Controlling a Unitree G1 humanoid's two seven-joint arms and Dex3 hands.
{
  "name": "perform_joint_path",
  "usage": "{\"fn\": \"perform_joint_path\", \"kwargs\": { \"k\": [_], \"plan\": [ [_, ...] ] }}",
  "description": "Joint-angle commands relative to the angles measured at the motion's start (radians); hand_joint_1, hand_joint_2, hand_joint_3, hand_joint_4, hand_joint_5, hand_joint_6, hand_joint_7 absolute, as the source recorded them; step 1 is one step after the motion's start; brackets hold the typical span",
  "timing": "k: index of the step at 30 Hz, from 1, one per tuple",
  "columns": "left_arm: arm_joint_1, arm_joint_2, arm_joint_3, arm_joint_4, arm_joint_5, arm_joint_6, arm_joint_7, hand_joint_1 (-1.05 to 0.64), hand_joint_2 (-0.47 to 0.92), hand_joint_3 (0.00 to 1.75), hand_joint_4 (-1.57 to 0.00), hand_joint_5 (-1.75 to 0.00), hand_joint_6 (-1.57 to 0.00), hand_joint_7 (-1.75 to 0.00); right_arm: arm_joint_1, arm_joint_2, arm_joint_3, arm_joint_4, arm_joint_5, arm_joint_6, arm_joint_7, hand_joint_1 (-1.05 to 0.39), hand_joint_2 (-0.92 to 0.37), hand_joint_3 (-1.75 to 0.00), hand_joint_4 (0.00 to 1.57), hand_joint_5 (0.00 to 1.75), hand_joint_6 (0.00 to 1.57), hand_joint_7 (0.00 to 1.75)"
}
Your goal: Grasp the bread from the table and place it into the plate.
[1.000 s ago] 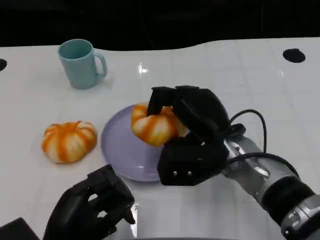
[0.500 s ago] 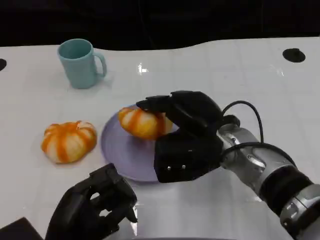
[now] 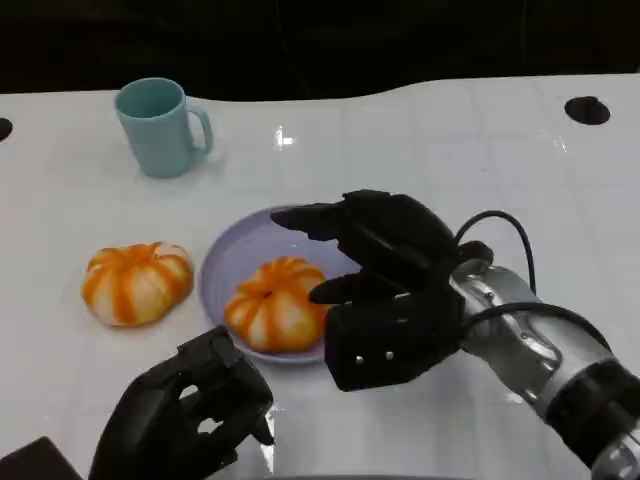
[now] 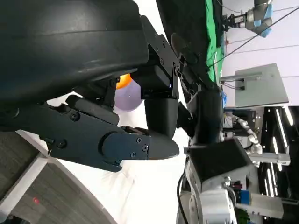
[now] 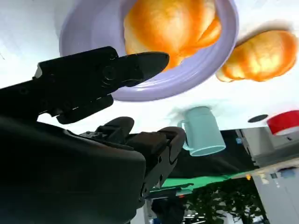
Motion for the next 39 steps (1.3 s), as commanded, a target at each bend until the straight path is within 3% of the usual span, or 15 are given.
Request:
{"fn": "perform_joint_path", "kwargs": {
  "k": [1,14,19,23,26,29,32,33,34,36,39],
  "plan": [
    [0.008,0.014,0.008,-0.014,-0.006,-0.001,0.005,-0.56,0.92,0.34,-0.64,-1.75,-0.57,-1.53,0.053,-0.034,-0.024,-0.083,0.029,-0.013,0.008,-0.54,-0.92,-0.12,0.28,0.42,0.39,0.01],
    [-0.007,0.013,0.010,-0.001,-0.004,0.004,0.010,-0.54,0.92,0.34,-0.66,-1.75,-0.57,-1.54,0.286,-0.139,-0.127,-0.399,0.110,-0.063,0.026,-0.52,-0.92,-0.11,0.34,0.56,0.49,0.05],
    [-0.005,0.010,0.009,-0.010,-0.011,0.022,0.011,-0.55,0.92,0.33,-0.65,-1.75,-0.57,-1.53,0.402,-0.202,-0.176,-0.524,0.127,-0.107,0.023,-0.45,-0.92,-0.08,0.28,0.81,0.55,0.09],
    [-0.007,0.009,0.007,-0.006,-0.009,0.016,0.008,-0.53,0.92,0.34,-0.65,-1.75,-0.56,-1.54,0.479,-0.239,-0.216,-0.569,0.132,-0.160,0.004,-0.39,-0.92,-0.07,0.40,0.90,0.66,0.15],
    [-0.008,0.008,0.005,-0.009,-0.012,0.024,0.008,-0.53,0.92,0.35,-0.65,-1.75,-0.56,-1.54,0.528,-0.255,-0.247,-0.594,0.124,-0.197,-0.025,-0.34,-0.90,-0.05,0.58,0.98,0.76,0.20],
    [-0.008,0.006,0.005,-0.012,-0.010,0.027,0.011,-0.53,0.92,0.35,-0.64,-1.75,-0.56,-1.54,0.565,-0.256,-0.273,-0.603,0.142,-0.228,-0.040,-0.24,-0.88,-0.05,0.74,1.19,0.90,0.29],
    [-0.009,0.005,0.005,-0.015,-0.015,0.035,0.010,-0.54,0.92,0.34,-0.63,-1.75,-0.56,-1.54,0.594,-0.263,-0.301,-0.585,0.149,-0.280,-0.071,-0.16,-0.87,-0.05,0.83,1.27,1.05,0.38],
    [-0.009,0.006,0.006,-0.016,-0.017,0.037,0.009,-0.54,0.92,0.34,-0.63,-1.75,-0.56,-1.54,0.602,-0.267,-0.308,-0.582,0.148,-0.291,-0.075,-0.15,-0.86,-0.09,0.85,1.32,1.09,0.45],
    [-0.009,0.006,0.006,-0.016,-0.017,0.035,0.008,-0.54,0.92,0.34,-0.63,-1.75,-0.56,-1.54,0.608,-0.271,-0.314,-0.581,0.143,-0.298,-0.077,-0.14,-0.78,-0.25,0.87,1.33,1.08,0.54],
    [-0.009,0.007,0.008,-0.014,-0.016,0.031,0.007,-0.54,0.92,0.34,-0.64,-1.75,-0.56,-1.54,0.624,-0.282,-0.329,-0.589,0.121,-0.309,-0.091,-0.15,-0.42,-0.90,0.91,1.34,1.05,0.74],
    [-0.009,0.009,0.010,-0.015,-0.017,0.030,0.006,-0.54,0.92,0.34,-0.64,-1.75,-0.56,-1.53,0.653,-0.297,-0.349,-0.606,0.106,-0.318,-0.105,-0.14,-0.27,-1.17,0.90,1.40,0.99,0.94]
  ]
}}
